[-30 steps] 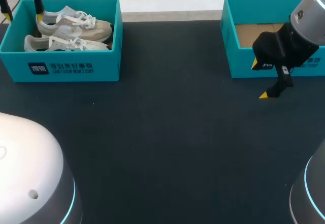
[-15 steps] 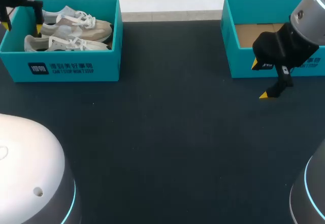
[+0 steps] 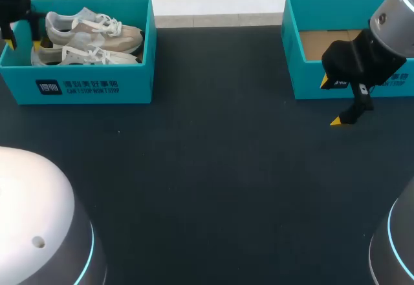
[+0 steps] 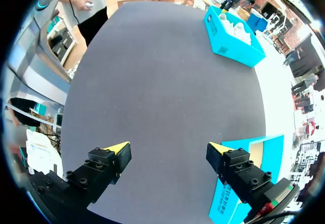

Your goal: Take the shoe out of the shoebox, open the shoe tongue, remove and reinsert the insole, then place the shoe into the shoebox

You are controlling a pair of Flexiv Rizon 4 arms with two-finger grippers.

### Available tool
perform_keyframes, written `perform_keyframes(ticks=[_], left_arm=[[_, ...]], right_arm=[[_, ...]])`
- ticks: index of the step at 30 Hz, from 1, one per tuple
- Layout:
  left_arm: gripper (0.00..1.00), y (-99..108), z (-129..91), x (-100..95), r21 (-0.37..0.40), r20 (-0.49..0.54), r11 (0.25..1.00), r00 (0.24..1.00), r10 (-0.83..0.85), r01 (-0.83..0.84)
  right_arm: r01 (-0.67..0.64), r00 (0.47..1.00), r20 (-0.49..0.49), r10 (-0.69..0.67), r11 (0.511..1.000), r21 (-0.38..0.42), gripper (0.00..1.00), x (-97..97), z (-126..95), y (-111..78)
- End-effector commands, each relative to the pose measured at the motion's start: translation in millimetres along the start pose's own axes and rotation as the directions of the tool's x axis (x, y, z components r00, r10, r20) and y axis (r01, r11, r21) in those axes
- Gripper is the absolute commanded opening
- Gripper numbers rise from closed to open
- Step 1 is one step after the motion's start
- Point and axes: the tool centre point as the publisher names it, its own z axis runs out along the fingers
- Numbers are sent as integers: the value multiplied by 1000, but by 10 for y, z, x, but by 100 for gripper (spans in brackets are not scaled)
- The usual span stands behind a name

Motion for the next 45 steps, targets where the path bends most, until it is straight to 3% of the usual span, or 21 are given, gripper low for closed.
perform_keyframes(ticks=[1, 5, 12, 22, 38, 45], left_arm=[[57, 49, 80, -6, -12, 24, 998, 998, 59, -59], [47, 93, 135, -56, -29, 21, 995, 995, 98, -97], [44, 179, 267, -97, -44, -3, 989, 990, 142, -141], [44, 252, 431, -64, -58, 13, 986, 988, 155, -154], [51, 368, 753, -16, -67, 32, 988, 990, 138, -136], [44, 407, 854, -44, -29, 33, 990, 989, 142, -141]], right_arm=[[0, 1000, 0, 0, 1000, 2, 100, 2, 7, 2], [0, 1000, 0, 0, 1000, 2, 100, 2, 7, 2], [0, 1000, 0, 0, 1000, 2, 100, 2, 7, 2], [0, 1000, 0, 0, 1000, 2, 100, 2, 7, 2], [0, 1000, 0, 0, 1000, 2, 100, 2, 7, 2], [0, 1000, 0, 0, 1000, 2, 100, 2, 7, 2]])
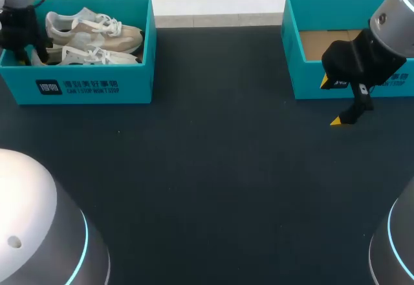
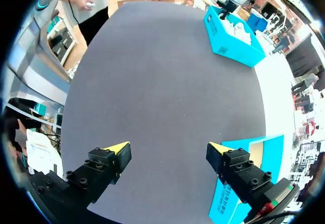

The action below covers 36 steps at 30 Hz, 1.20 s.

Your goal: Take the shoe out of the shoebox, open the shoe tongue, remove and reinsert the insole, then place the shoe into the shoebox

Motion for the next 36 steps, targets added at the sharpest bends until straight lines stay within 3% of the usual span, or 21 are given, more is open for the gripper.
perform_keyframes(ticks=[1, 7, 18, 33, 36], left_arm=[[42, 74, 53, 1, 28, 1, 1000, 1000, 3, -4], [0, 32, 48, -11, 47, -1, 999, 1000, 10, -10], [0, -74, -177, -6, 101, -3, 994, 1000, 31, -30], [0, -302, -1240, -54, 83, 25, 992, 995, -95, 93], [0, -329, -1406, -71, 77, -12, 990, 993, -116, 117]], right_arm=[[0, 1000, 1, 0, 1000, 2, 100, 2, 7, 2], [0, 1000, 1, 0, 1000, 2, 100, 2, 7, 2], [0, 1000, 1, 0, 1000, 2, 100, 2, 7, 2], [0, 1000, 1, 0, 1000, 2, 100, 2, 7, 2], [0, 1000, 1, 0, 1000, 2, 100, 2, 7, 2]])
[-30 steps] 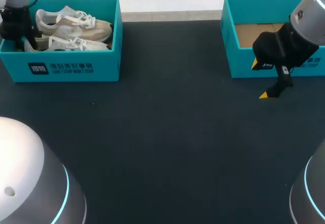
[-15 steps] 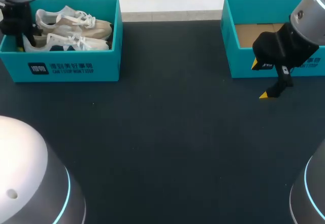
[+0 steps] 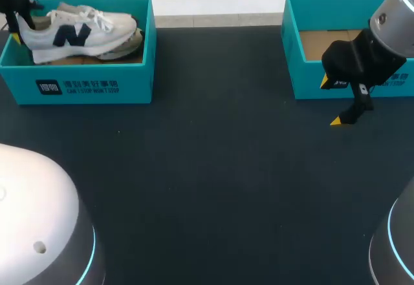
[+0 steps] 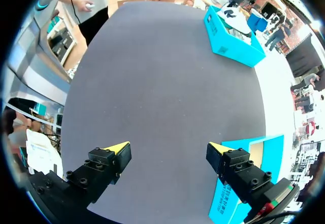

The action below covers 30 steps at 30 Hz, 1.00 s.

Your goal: Take the shoe out of the shoebox, open the shoe tongue, remove and reinsert the insole, then place the shoe into the shoebox

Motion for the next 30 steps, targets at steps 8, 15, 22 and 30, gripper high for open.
perform_keyframes(ticks=[8, 15, 22, 30], left_arm=[[0, -260, -672, -80, -40, -39, 999, 999, -36, 34], [0, -337, -806, -118, -79, -79, 996, 996, -50, 44], [0, -337, -806, -118, -79, -79, 996, 996, -50, 44], [0, -337, -806, -118, -79, -79, 996, 996, -50, 44]], right_arm=[[0, 1000, 1, 0, 1000, 2, 100, 2, 7, 2], [0, 1000, 1, 0, 1000, 2, 100, 2, 7, 2], [0, 1000, 1, 0, 1000, 2, 100, 2, 7, 2], [0, 1000, 1, 0, 1000, 2, 100, 2, 7, 2]])
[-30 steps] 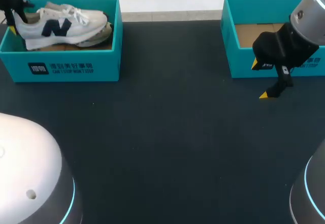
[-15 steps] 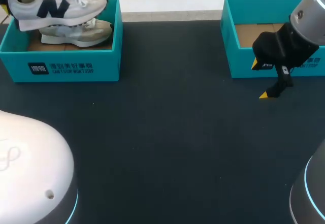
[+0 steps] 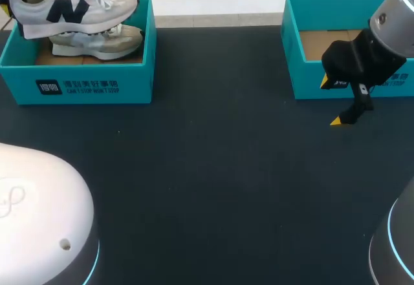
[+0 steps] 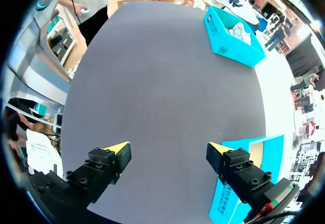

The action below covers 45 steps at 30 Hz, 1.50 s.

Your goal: Take the shoe out of the shoebox, open the shoe tongue, remove and reinsert the insole, then place the shoe into the shoebox

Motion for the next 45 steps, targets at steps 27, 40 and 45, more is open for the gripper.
perform_keyframes(ticks=[27, 40, 45], left_arm=[[0, -1436, -77, -1697, -110, -37, 993, 999, 24, -28], [0, -1785, 45, -2148, -40, 95, 998, 995, 41, -38], [0, -1785, 45, -2148, -40, 95, 998, 995, 41, -38]], right_arm=[[0, 1000, 0, 0, 1000, 2, 100, 2, 7, 2], [0, 1000, 0, 0, 1000, 2, 100, 2, 7, 2], [0, 1000, 0, 0, 1000, 2, 100, 2, 7, 2]])
